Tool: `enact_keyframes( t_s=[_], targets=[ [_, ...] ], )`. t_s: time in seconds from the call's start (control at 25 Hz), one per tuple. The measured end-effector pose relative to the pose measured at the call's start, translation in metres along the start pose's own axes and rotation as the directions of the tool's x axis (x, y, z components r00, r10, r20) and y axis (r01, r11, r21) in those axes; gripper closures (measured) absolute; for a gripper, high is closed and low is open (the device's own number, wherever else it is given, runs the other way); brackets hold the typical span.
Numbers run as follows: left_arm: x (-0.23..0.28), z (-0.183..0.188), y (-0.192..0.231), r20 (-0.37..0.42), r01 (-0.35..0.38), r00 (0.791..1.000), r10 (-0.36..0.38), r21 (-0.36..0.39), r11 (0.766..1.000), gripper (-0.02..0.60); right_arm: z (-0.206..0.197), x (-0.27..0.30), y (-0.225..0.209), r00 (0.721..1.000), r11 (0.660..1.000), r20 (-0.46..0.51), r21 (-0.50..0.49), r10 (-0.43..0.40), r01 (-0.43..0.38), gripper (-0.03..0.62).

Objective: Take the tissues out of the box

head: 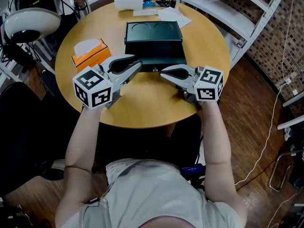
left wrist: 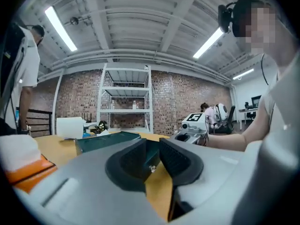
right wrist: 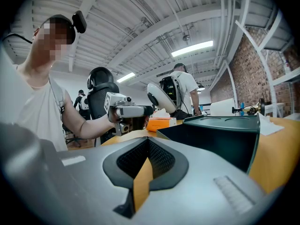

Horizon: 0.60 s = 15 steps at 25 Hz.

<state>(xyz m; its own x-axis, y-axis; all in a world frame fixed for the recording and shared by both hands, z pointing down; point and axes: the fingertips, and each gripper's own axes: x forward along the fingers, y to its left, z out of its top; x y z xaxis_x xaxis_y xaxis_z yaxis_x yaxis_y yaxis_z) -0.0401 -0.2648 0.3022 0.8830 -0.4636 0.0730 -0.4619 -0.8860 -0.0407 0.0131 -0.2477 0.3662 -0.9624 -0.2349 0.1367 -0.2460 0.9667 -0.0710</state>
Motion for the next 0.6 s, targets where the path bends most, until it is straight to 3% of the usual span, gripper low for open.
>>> enact_keyframes(
  t_s=[0.36, 0.44, 0.6],
  targets=[
    [0.024, -0.021, -0.041, 0.095, 0.146, 0.986, -0.139, -0.072, 0.987, 0.529, 0.001, 0.001, -0.002, 1.0, 1.0, 0.0, 0.004, 0.0, 0.0, 0.592],
    [0.025, -0.025, -0.042, 0.093, 0.151, 0.985, -0.145, -0.068, 0.986, 0.581, 0.0, 0.0, -0.003, 1.0, 1.0, 0.0, 0.005, 0.0, 0.0, 0.592],
    [0.027, -0.031, -0.049, 0.05, 0.173, 0.984, -0.171, -0.041, 0.984, 0.58, 0.0, -0.002, -0.002, 1.0, 1.0, 0.0, 0.001, -0.001, 0.001, 0.592]
  ],
)
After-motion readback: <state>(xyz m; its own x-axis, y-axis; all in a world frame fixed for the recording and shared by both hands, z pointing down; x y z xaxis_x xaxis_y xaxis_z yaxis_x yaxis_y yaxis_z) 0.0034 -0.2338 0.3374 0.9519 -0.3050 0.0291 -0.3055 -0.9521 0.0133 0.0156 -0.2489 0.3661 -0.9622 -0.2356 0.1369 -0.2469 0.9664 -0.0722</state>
